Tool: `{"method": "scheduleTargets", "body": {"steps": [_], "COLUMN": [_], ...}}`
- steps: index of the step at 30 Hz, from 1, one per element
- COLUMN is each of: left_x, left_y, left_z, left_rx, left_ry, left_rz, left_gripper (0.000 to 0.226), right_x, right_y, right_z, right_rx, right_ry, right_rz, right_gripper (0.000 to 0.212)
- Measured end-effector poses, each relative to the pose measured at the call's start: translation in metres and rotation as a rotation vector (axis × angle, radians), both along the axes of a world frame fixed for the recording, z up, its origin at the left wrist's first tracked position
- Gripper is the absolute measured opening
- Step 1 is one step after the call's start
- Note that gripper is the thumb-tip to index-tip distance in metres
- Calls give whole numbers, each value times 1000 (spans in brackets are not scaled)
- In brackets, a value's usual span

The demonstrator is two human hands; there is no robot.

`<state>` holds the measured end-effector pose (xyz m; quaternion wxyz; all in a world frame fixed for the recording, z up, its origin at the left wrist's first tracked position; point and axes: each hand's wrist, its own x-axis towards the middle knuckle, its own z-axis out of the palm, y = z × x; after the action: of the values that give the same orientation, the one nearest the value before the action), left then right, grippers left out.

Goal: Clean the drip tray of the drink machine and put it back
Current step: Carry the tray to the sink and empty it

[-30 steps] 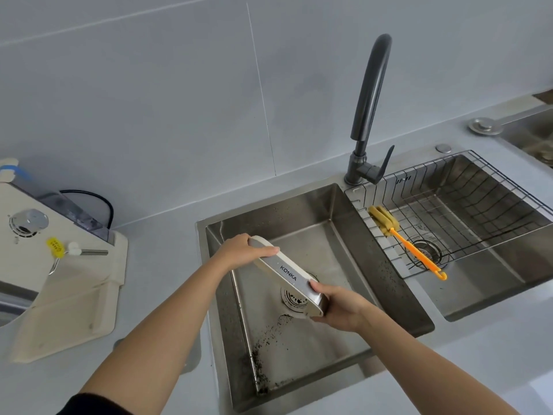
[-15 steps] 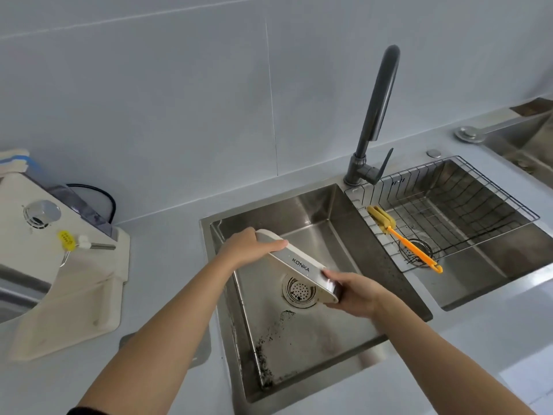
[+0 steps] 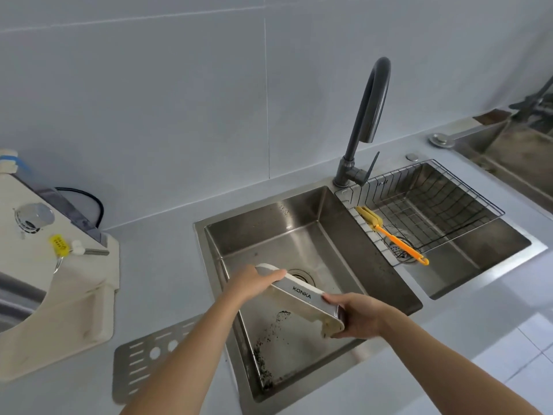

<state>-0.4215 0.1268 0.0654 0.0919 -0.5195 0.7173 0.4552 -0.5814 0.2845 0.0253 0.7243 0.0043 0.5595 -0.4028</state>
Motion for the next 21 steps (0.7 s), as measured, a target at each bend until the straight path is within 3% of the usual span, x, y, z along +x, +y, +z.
{"method": "scheduleTargets", "body": {"steps": [2,7,10,12,14,17,21], "left_x": [1,4,5,-2,-13,-32,-52], "left_y": [1,4,13,20,29,47,67], "left_z": [7,10,5,5,6,11,4], "left_rx": [-27,-52,-81,-65,4,74,192], "left_ry": [47,159,266,348,442,576,701], "left_rz": [23,112,216,284,379,508,672], "left_gripper": [40,51,77,83,73,43,66], "right_x": [-4,-19,-31,-41,-53,-77,-106], "right_y": [-2,-18,-25,-26,-25,-19,-9], "right_z": [4,19,28,36,43,45,34], "right_rx": [-25,-90,-173,-258,-351,-477,-616], "right_ry": [32,179,349,466,585,784,918], "right_rz": [20,101,204,258,315,347,427], "right_gripper": [34,44,55,37,17,47,75]}}
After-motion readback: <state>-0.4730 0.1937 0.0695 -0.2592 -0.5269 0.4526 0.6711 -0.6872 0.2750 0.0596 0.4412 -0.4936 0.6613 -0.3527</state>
